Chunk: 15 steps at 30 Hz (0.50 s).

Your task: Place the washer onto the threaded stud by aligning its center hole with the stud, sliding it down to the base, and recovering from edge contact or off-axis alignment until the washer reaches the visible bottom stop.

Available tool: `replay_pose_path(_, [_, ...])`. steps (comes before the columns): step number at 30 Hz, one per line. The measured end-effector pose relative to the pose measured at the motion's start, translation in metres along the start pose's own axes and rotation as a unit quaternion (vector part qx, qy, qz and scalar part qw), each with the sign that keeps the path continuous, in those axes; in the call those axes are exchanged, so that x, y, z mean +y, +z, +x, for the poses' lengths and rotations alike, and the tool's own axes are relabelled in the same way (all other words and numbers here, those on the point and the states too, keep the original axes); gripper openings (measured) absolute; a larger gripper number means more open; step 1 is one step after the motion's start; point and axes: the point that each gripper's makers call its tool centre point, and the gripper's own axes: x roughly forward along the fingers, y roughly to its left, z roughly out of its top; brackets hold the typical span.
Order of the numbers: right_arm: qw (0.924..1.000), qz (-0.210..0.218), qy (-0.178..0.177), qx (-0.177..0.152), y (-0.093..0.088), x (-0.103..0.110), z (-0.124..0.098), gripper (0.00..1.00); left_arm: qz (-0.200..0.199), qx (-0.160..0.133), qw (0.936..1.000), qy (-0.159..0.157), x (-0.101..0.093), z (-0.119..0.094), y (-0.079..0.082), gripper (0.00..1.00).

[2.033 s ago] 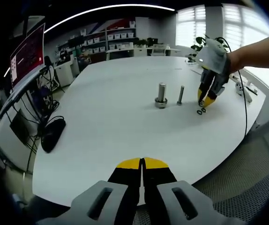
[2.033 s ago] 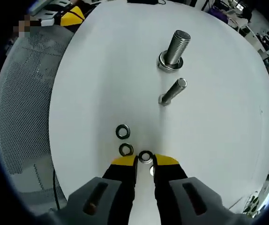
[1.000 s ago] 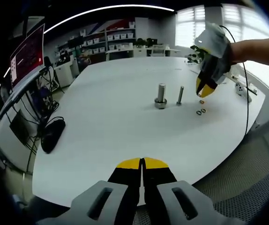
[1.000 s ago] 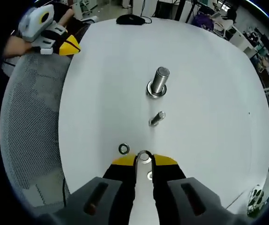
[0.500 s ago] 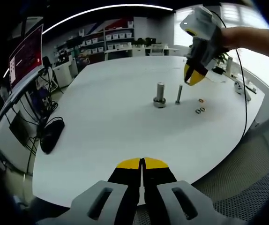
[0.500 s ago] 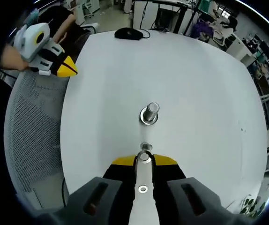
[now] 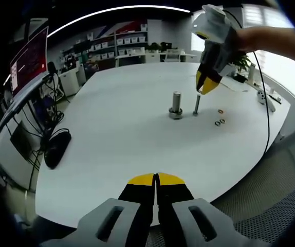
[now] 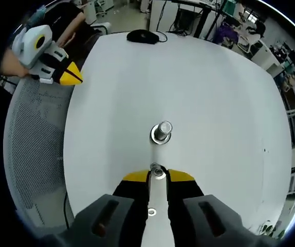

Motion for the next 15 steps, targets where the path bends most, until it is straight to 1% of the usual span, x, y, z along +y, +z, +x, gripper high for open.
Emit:
replay_pose_path(4, [0.9999, -0.005, 0.009, 0.011, -0.002, 0.004, 0.003, 0.14, -0.001, 0.000, 1.0000, 0.000, 0.000, 0.000, 0.000, 0.00])
replay_pose_path(10, [0.9998, -0.005, 0.006, 0.016, -0.006, 0.001, 0.009, 0.14, 0.000, 0.001, 1.0000, -0.001, 0.000, 0.001, -0.001, 0.00])
replay_pose_path(15, [0.9996, -0.005, 0.013, 0.023, -0.008, 0.001, 0.013, 0.14, -0.001, 0.003, 1.0000, -0.001, 0.000, 0.001, -0.001, 0.00])
